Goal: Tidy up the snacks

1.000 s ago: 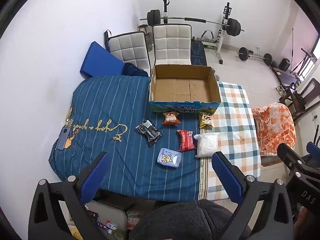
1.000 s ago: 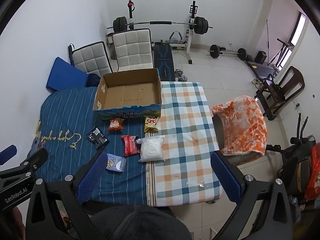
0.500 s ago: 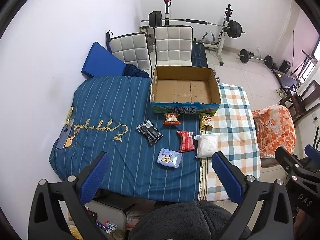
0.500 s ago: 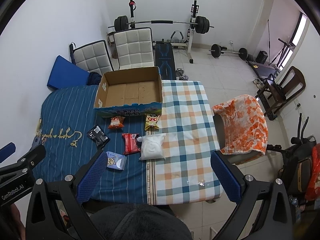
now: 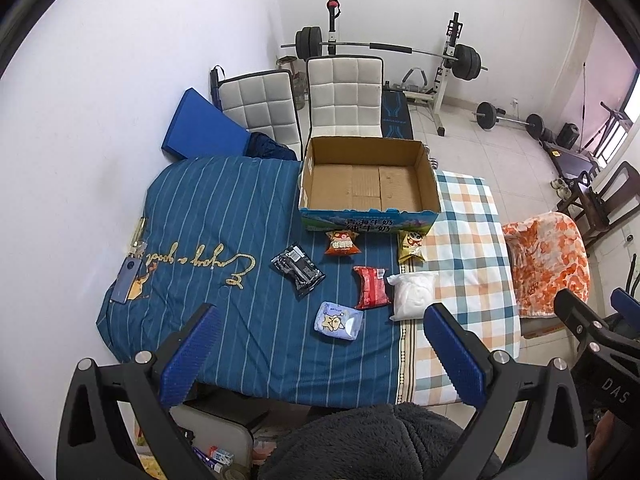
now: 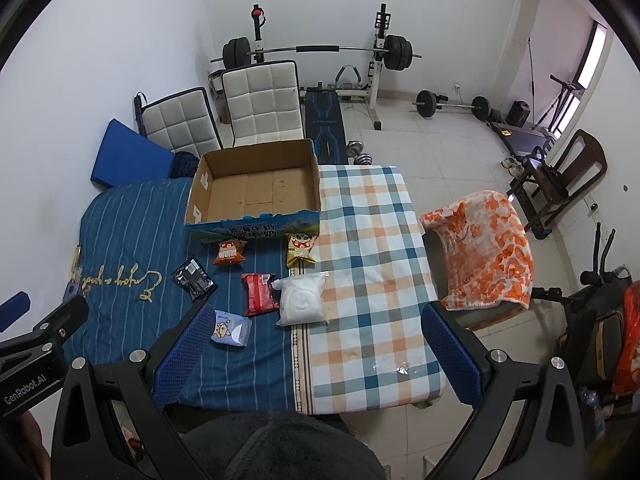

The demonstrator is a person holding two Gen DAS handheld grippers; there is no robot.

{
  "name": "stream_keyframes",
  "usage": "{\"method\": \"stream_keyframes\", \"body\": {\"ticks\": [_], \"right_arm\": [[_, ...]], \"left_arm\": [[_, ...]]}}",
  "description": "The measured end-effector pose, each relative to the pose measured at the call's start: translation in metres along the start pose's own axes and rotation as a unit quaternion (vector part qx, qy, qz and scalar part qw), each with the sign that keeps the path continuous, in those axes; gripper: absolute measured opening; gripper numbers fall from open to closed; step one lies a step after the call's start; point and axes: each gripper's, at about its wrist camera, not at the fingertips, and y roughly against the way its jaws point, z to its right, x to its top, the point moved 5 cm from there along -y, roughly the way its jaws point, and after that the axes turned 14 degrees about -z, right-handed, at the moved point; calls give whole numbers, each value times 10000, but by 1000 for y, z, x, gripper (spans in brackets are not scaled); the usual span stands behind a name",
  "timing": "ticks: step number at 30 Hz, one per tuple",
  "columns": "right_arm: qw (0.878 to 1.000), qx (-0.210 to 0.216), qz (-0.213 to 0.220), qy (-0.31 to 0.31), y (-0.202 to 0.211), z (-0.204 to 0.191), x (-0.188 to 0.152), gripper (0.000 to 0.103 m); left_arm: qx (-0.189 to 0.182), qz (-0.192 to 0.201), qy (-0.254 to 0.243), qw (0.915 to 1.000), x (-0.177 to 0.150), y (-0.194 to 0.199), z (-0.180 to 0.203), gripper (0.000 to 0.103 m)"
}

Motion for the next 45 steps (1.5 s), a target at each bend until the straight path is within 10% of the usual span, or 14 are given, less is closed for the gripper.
{"method": "stream_keyframes", "body": {"ticks": [45], "right_arm": [[9999,48,90,104,2,1,18,103]], "left_arm": [[-136,11,-35,9999,6,-3,12,103]]}}
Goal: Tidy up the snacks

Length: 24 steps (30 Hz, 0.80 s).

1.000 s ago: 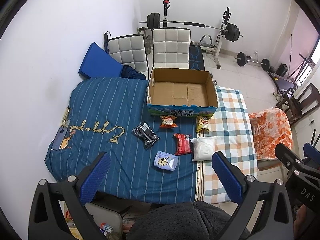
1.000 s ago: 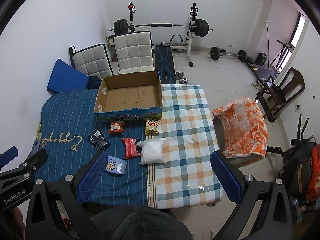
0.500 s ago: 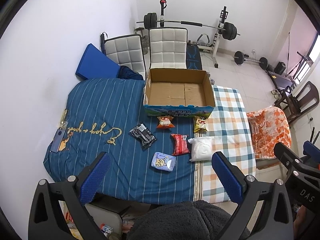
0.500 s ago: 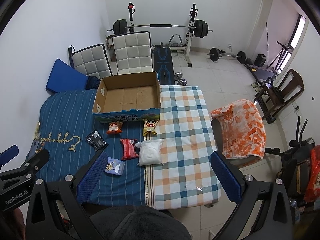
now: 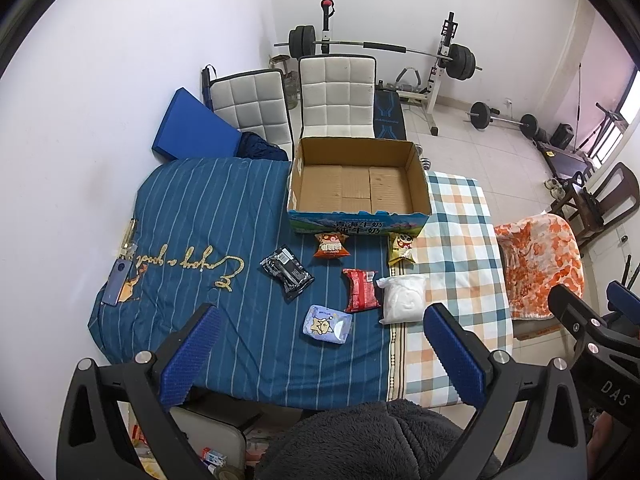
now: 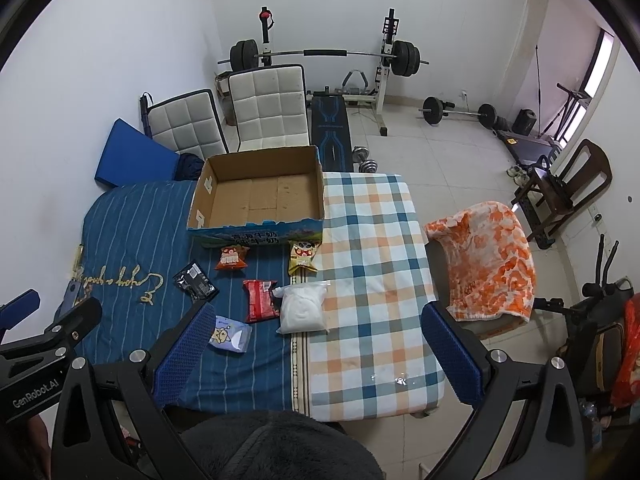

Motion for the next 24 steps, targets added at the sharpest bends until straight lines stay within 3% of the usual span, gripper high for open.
{"method": "stream_keyframes", "body": {"ticks": [6,11,17,24], "right_arm": [[9999,122,-96,-37,-8,1,2,103],[9986,223,-440,-184,-49,9,8,103],[9922,262,-1136,-438,-140,24,22,103],[9721,103,-2318,-353,-302,33,27,103]], "left_arm": [[-36,-37,10,10000,0,-3,2,103],[131,-194,141,9996,18,-28,-4,103],[204,-686,442,9965,44,-104,-26,103],[266,-1921,480,9798,35,-238,-36,103]]}}
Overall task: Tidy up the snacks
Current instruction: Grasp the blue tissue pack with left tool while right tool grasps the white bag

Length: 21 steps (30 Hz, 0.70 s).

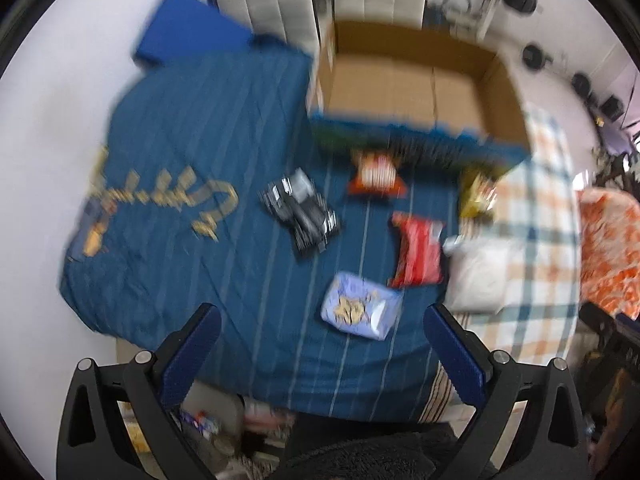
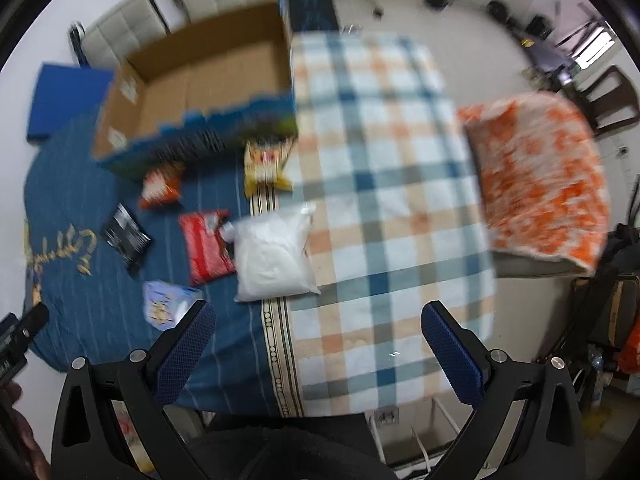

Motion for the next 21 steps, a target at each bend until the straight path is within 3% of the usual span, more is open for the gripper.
{"method": "stream_keyframes", "body": {"ticks": [3,6,9,13,14,18,20,21], "right_arm": [[9993,2,-360,78,-52,-3,21,103],[9980,-50,-611,155,-95,-12,36,103],[9968,-29,-794,115,-124,-22,44,103],[9958,-38,-915,19,-151,-34,53,103],[9957,-74,-919,5,-157,-37,54,103],[9957,-91,-924,-21,-170,-44,58,103],[9954,-89,-949,-26,-176,-46,58,103],[9952,-105,-969,-16,-181,-47,57,103]], "left_arm": [[-328,-690,206,9969,8,-58,-2,103],[-948,-1359,813,9828,11,-111,-9,100],[-1672,-1944,1564,9538,10,-153,-13,98],[-2062,-2488,2297,9180,11,-192,-14,97],[-2119,-2510,2412,9132,12,-195,-15,97],[-1959,-2737,2698,9022,20,-219,-10,97],[-1760,-2782,2665,9059,21,-229,-5,95],[-1613,-2750,2556,9127,25,-235,-2,88]]}}
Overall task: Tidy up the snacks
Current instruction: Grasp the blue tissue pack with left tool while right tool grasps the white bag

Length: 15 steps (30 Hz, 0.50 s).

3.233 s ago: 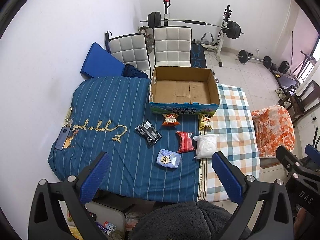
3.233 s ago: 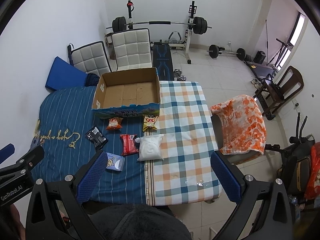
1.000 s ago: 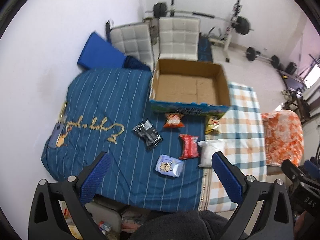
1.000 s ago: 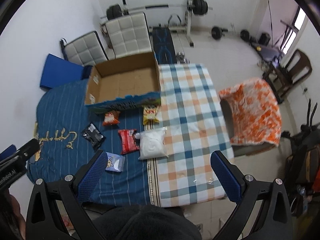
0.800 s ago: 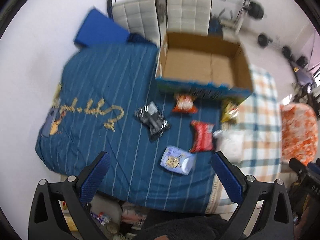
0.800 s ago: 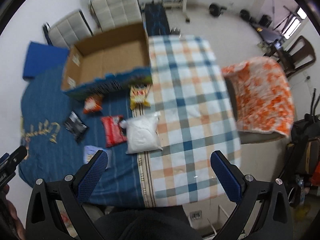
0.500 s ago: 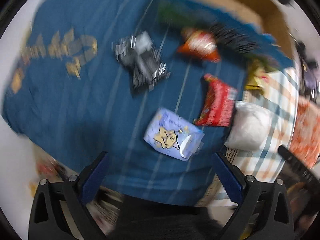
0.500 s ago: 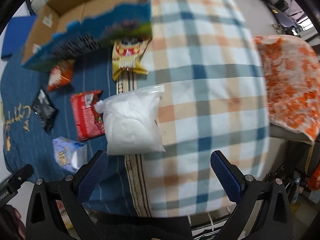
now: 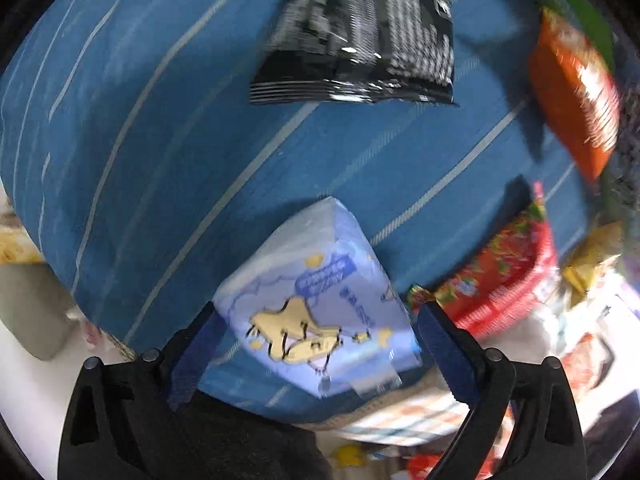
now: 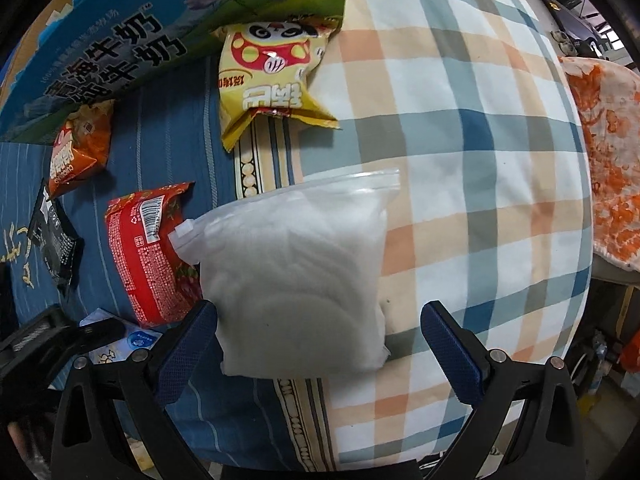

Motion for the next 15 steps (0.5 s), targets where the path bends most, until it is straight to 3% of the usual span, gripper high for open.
{"method": "stream_keyframes", "body": {"ticks": [3,5,7,10,11,12,13,15], "right_arm": [[9999,16,-70,73,-9,-1,0,103],[9998,8,-92,152,-12,1,-2,103],[9996,37,-141,233,-20,4,-4,103],[9992,68,-193,341,-28,7,-6,103],[9992,71,-196,347,-31,7,-6,103],[9992,112,-192,345,-34,7,-7,103],[9991,150,-201,340,-37,6,-9,103],[9990,178,-232,348,-45,1,-6,103]], "left_arm": [[627,387,-619,9954,-4,-1,15,78],[1167,748,-1246,9825,-10,3,29,73],[1793,1200,-1904,9577,-16,9,44,71],[2842,1833,-2631,9036,-22,12,62,72],[3052,1972,-2774,8894,-23,11,66,72],[3134,2017,-2816,8842,-22,10,67,72],[3134,1981,-2800,8855,-20,6,67,73],[2827,1783,-2615,9055,-10,3,61,76]]}}
